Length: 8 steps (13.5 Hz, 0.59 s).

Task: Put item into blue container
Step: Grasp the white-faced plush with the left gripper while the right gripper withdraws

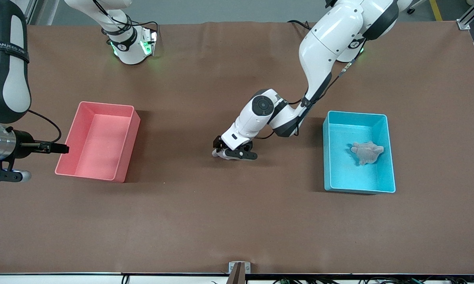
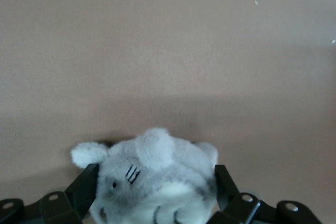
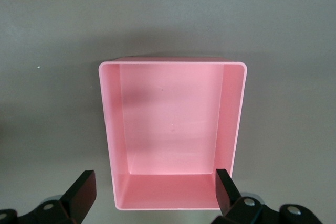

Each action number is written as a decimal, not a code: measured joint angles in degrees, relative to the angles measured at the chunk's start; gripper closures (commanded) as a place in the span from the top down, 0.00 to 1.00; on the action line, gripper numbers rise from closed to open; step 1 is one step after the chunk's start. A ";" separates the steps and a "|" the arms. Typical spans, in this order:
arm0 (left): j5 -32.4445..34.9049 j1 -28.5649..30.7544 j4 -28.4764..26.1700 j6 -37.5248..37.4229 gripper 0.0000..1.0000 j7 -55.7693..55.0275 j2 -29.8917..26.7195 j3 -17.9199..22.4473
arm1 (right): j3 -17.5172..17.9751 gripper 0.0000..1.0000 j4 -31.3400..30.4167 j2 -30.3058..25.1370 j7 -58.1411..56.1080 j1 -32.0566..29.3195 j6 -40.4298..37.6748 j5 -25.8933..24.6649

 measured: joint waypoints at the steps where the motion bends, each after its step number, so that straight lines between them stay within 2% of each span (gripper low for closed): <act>1: 0.00 -0.91 0.00 0.00 0.90 0.00 0.22 0.59 | -0.01 1.00 0.10 0.00 0.00 -0.05 -1.04 0.92; 4: 0.00 -1.70 0.00 0.05 0.66 0.00 1.06 0.98 | -0.05 1.00 0.40 0.00 0.00 -0.15 -1.51 1.11; 6: 0.00 -1.66 0.21 0.09 0.45 0.00 1.03 1.11 | -0.07 1.00 0.76 -0.02 -0.01 -0.17 -1.51 -0.29; 8: 0.00 -1.53 0.63 -0.13 0.36 0.22 0.74 1.44 | -0.13 1.00 1.11 -0.22 -0.01 -0.29 -1.51 -0.83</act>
